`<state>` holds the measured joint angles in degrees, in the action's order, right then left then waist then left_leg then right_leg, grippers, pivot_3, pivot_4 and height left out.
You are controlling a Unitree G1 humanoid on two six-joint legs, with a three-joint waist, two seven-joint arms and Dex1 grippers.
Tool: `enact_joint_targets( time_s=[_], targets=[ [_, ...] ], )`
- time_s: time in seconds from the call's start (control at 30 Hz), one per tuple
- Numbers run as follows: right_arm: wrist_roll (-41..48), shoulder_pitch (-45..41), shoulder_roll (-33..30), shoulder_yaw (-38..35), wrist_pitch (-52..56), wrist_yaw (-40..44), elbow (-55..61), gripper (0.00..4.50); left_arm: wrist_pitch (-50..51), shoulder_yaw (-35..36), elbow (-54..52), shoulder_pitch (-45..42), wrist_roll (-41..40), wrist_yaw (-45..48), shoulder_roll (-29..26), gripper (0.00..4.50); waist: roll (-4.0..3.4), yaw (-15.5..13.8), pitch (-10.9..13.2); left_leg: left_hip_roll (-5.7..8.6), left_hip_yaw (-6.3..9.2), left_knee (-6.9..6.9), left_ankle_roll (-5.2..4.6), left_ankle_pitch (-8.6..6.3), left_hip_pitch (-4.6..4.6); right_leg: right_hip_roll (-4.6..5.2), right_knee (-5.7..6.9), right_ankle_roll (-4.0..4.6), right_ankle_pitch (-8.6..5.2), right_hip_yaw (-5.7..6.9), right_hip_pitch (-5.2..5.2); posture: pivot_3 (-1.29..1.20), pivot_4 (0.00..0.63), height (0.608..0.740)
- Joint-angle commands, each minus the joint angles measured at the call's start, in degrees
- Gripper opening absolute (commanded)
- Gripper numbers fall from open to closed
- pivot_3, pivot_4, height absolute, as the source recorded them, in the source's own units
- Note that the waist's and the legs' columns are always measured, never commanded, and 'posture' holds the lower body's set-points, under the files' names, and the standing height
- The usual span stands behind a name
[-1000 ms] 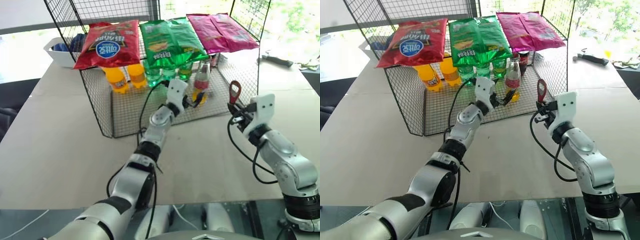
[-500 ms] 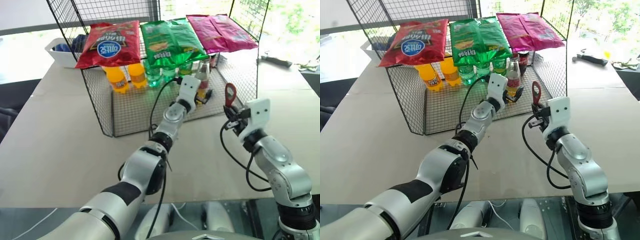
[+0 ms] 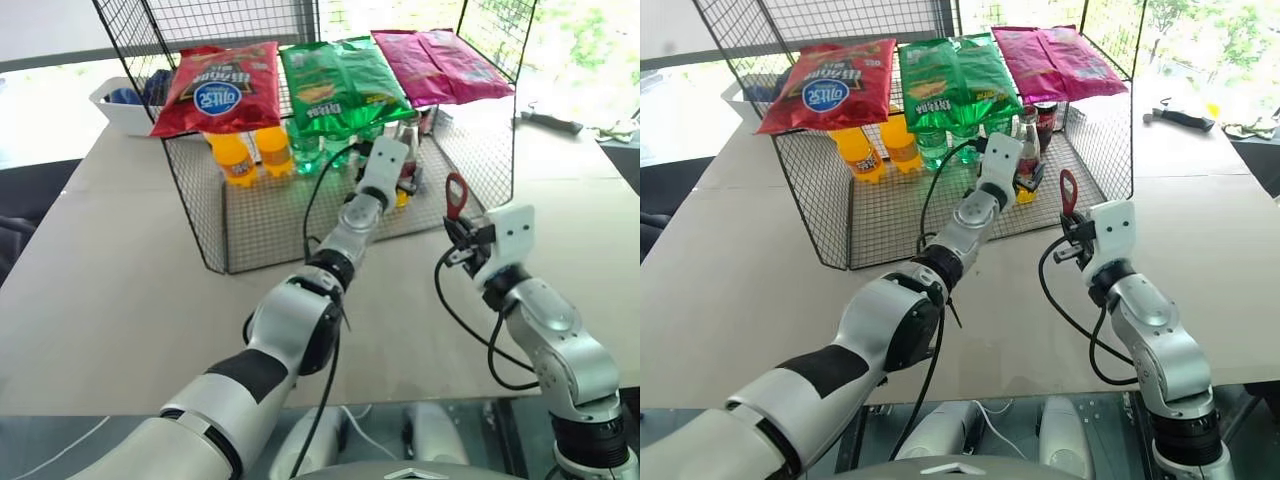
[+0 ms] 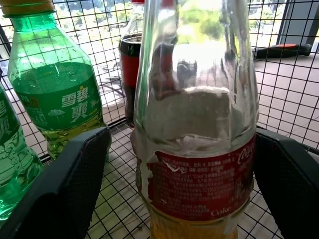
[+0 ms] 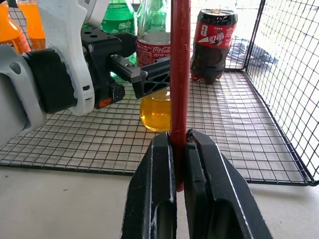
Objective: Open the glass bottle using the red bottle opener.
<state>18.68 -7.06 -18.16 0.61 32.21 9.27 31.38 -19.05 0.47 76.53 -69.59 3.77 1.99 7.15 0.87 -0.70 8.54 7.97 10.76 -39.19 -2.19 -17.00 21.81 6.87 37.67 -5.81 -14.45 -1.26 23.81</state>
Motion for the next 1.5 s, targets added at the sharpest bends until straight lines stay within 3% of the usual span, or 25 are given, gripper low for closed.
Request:
enact_joint_targets(
  time_s=[0.03,1.17,1.3,1.5],
  targets=[
    [-0.62,0.12,0.37,-0.38,-0.93,0.09,3.43,0.10,0.91,0.30,0.04,-2.03,1.18,-1.30,0.74,4.41,0.00,0.01,0.00,0.00,0.00,0.00,0.00,0.00,0.00,0.00,0.01,0.00,0.00,0.00,0.00,0.00,0.150,0.740],
    [-6.00,4.07,4.66,1.74,-2.33,0.09,5.80,0.10,5.38,1.39,1.61,-4.31,6.37,-3.88,4.14,4.41,0.00,0.05,0.00,0.00,-0.07,-0.05,0.00,0.00,0.00,-0.01,0.14,0.00,0.00,-0.08,0.08,0.00,0.150,0.740],
    [-6.31,3.91,4.68,1.51,-2.43,0.44,5.55,0.10,5.52,1.59,1.65,-4.01,6.70,-3.90,3.97,2.83,0.00,0.06,0.00,0.00,-0.07,-0.05,0.00,0.00,0.00,-0.01,0.14,0.00,0.00,-0.08,0.08,0.00,0.150,0.740],
    [-6.73,4.06,4.68,1.38,-2.39,0.75,5.52,0.10,5.51,1.60,1.66,-3.62,6.92,-3.74,3.77,2.81,0.00,0.06,0.00,0.00,-0.08,-0.06,0.00,0.00,0.00,-0.01,0.15,0.00,0.00,-0.09,0.08,0.00,0.150,0.740]
  ],
)
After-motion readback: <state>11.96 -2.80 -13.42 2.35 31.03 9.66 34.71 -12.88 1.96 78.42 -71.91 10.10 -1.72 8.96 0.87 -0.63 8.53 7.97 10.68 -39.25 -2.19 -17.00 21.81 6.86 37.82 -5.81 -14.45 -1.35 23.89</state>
